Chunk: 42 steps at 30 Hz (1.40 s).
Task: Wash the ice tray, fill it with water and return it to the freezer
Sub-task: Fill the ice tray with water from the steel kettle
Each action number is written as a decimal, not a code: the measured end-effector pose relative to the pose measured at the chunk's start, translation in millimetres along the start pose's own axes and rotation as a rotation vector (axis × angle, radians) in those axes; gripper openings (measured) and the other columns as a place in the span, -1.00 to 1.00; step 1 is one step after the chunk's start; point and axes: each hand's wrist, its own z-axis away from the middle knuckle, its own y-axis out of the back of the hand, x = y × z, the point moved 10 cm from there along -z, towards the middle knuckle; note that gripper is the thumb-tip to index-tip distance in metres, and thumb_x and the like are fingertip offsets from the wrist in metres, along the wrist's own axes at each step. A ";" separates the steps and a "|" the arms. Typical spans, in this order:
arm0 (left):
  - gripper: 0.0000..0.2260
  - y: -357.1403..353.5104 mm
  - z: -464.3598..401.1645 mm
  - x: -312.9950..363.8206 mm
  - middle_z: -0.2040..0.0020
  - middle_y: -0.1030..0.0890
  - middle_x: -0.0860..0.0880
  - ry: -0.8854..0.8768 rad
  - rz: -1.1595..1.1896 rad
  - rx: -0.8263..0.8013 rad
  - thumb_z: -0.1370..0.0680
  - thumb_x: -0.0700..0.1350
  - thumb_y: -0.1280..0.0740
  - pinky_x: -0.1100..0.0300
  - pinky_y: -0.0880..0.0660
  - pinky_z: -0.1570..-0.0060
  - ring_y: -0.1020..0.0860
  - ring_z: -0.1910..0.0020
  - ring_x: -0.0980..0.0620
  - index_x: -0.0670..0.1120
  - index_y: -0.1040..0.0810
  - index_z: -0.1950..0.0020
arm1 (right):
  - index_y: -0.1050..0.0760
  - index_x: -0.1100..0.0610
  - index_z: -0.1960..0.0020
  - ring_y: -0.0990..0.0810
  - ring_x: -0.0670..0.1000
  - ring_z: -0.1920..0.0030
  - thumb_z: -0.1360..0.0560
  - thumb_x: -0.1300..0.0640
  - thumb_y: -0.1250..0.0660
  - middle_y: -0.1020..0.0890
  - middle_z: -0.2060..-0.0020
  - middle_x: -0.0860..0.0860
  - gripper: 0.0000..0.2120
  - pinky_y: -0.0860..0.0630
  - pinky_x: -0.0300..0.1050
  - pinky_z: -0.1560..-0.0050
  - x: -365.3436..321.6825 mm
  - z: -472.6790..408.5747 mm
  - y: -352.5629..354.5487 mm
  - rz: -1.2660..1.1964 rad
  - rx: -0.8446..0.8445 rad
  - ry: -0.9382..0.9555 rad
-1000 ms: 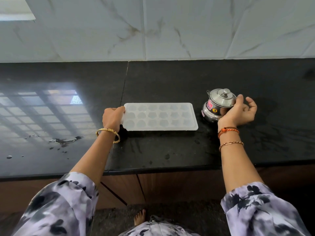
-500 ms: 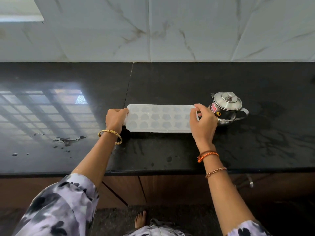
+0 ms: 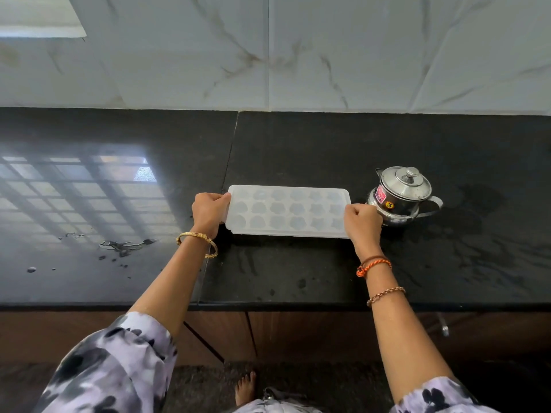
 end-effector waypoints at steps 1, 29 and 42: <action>-0.79 0.4 0.3 0.3 0.12 -0.57 -0.14 0.003 0.008 0.004 -0.54 -0.15 -0.30 0.20 -0.52 0.21 -0.54 0.14 -0.06 -0.29 -0.62 0.03 | -0.27 0.15 0.50 -0.25 -0.07 0.47 -0.52 0.27 -0.14 -0.28 0.53 0.03 -0.60 -0.18 -0.21 0.45 1.6 -0.4 -0.7 -0.017 -0.004 -0.013; -0.76 34.4 30.6 31.2 0.35 -0.50 -0.06 0.022 0.290 0.121 -0.45 -0.20 -0.34 0.08 -0.51 0.23 -0.51 0.32 -0.05 -0.11 -0.49 0.43 | -0.43 0.36 0.32 -0.26 -0.10 0.38 -0.46 0.30 -0.17 -0.31 0.42 0.03 -0.79 -0.24 -0.19 0.34 -31.5 20.7 28.6 -0.408 -0.017 -0.009; -0.79 28.9 81.3 34.2 0.38 -0.48 -0.04 -0.022 0.421 0.085 -0.42 -0.23 -0.36 0.12 -0.48 0.26 -0.49 0.34 -0.03 -0.15 -0.49 0.43 | -0.41 0.52 0.14 -0.39 0.03 0.20 -0.46 0.30 -0.21 -0.46 0.26 0.39 -0.77 -0.32 -0.08 0.19 -4.6 68.6 80.7 -0.486 0.053 -0.059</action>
